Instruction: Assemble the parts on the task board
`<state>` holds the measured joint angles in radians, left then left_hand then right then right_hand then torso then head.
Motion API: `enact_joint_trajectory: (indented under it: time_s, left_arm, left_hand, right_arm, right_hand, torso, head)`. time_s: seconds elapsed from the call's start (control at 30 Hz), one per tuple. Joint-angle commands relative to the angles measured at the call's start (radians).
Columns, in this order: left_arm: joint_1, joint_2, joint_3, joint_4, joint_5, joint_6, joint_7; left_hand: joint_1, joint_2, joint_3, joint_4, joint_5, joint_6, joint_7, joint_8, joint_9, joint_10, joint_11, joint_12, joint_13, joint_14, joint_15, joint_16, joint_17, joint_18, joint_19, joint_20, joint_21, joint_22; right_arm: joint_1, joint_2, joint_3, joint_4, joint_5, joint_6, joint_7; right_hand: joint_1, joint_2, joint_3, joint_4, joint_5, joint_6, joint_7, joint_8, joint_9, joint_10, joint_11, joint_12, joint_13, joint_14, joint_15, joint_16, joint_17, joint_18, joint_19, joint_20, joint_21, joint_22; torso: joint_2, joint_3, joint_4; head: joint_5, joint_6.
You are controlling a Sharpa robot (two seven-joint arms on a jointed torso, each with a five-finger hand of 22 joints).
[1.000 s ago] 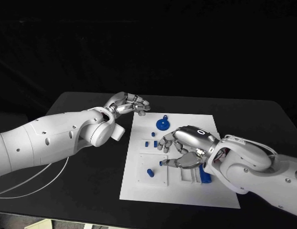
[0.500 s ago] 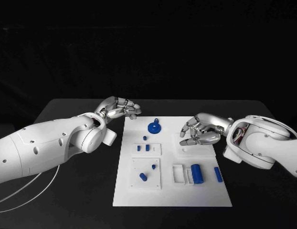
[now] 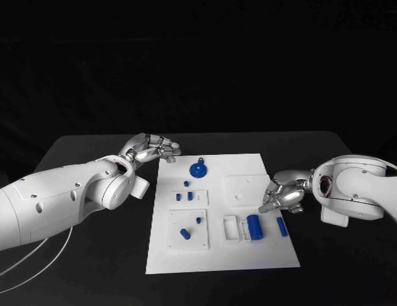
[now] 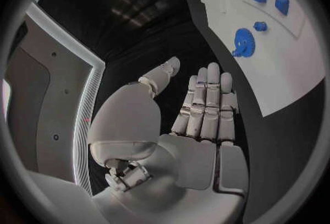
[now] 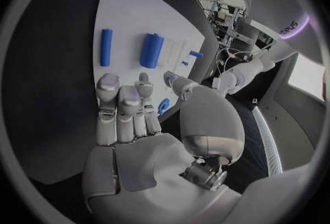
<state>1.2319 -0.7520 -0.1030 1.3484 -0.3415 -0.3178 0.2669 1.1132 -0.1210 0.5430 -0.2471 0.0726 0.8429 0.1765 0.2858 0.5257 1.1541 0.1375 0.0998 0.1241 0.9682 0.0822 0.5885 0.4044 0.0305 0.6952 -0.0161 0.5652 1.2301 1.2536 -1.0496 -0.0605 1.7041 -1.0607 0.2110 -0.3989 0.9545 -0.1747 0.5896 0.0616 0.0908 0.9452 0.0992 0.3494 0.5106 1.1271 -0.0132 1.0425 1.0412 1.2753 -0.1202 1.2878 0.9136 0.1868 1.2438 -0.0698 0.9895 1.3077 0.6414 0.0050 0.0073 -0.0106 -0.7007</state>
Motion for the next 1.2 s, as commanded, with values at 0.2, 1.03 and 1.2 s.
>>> enact_joint_trajectory:
  time_s: [0.2, 1.03, 1.2]
  left_arm:
    - [-0.019, -0.003, -0.003, 0.018, 0.026, 0.020, 0.031]
    - [-0.036, -0.014, -0.007, 0.038, 0.037, 0.029, 0.026]
    - [-0.036, -0.016, -0.007, 0.040, 0.037, 0.029, 0.024]
  left_hand:
    - [-0.024, -0.006, -0.010, 0.018, -0.006, -0.011, 0.000, 0.005, -0.003, -0.004, 0.001, -0.008, -0.001, 0.004, 0.006, -0.015, 0.011, 0.007, 0.002, 0.005, -0.010, 0.004]
    - [-0.177, -0.055, -0.085, 0.097, -0.012, -0.031, 0.004, 0.007, -0.016, 0.000, -0.002, -0.014, 0.000, 0.003, 0.011, -0.077, 0.066, 0.013, -0.003, 0.010, -0.044, 0.017]
    - [-0.180, -0.055, -0.085, 0.100, -0.012, -0.032, 0.005, 0.007, -0.016, 0.000, -0.002, -0.015, 0.000, 0.003, 0.011, -0.078, 0.068, 0.013, -0.003, 0.010, -0.045, 0.017]
  right_arm:
    - [0.000, -0.002, -0.046, 0.050, 0.093, 0.008, -0.183]
    - [-0.026, 0.095, -0.108, 0.001, 0.015, -0.107, -0.194]
    - [-0.037, 0.112, -0.108, -0.017, -0.007, -0.106, -0.192]
  right_hand:
    - [-0.025, -0.044, 0.019, 0.024, -0.041, 0.008, -0.002, 0.005, 0.022, 0.001, -0.002, 0.010, 0.019, 0.000, -0.003, 0.006, 0.021, 0.075, -0.006, -0.009, 0.019, 0.021]
    - [-0.109, -0.087, -0.012, 0.118, -0.041, -0.009, 0.002, -0.009, 0.037, 0.000, 0.002, 0.008, 0.036, 0.001, 0.001, 0.002, 0.043, 0.075, -0.016, -0.013, 0.036, 0.020]
    - [-0.107, -0.087, -0.013, 0.120, -0.041, -0.010, 0.002, -0.010, 0.038, -0.001, 0.002, 0.007, 0.036, 0.001, 0.001, 0.002, 0.044, 0.075, -0.017, -0.013, 0.036, 0.020]
  torso:
    - [-0.023, -0.0056, -0.0036]
    - [-0.053, -0.0199, 0.0008]
    - [-0.052, -0.0184, 0.0002]
  head:
    - [-0.019, -0.018]
    - [-0.030, -0.052]
    - [-0.027, -0.055]
